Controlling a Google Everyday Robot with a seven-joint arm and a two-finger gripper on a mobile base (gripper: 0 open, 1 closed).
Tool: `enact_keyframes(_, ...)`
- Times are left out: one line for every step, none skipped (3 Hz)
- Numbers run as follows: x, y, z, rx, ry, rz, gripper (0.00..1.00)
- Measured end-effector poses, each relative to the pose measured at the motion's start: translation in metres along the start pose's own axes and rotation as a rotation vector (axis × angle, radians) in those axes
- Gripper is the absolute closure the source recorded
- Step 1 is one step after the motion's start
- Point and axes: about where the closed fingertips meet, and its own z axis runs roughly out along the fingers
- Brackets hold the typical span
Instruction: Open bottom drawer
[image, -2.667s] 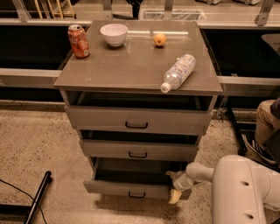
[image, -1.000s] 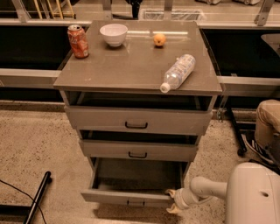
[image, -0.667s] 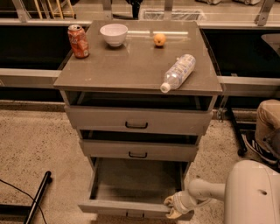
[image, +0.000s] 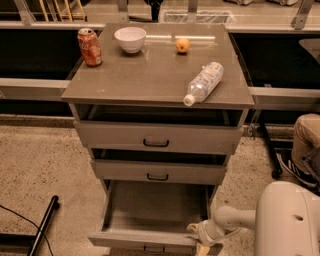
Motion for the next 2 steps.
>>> enact_keyframes(0.0000, 0.0000, 0.0000, 0.000, 0.000, 0.000, 0.00)
enact_keyframes(0.0000, 0.0000, 0.0000, 0.000, 0.000, 0.000, 0.00)
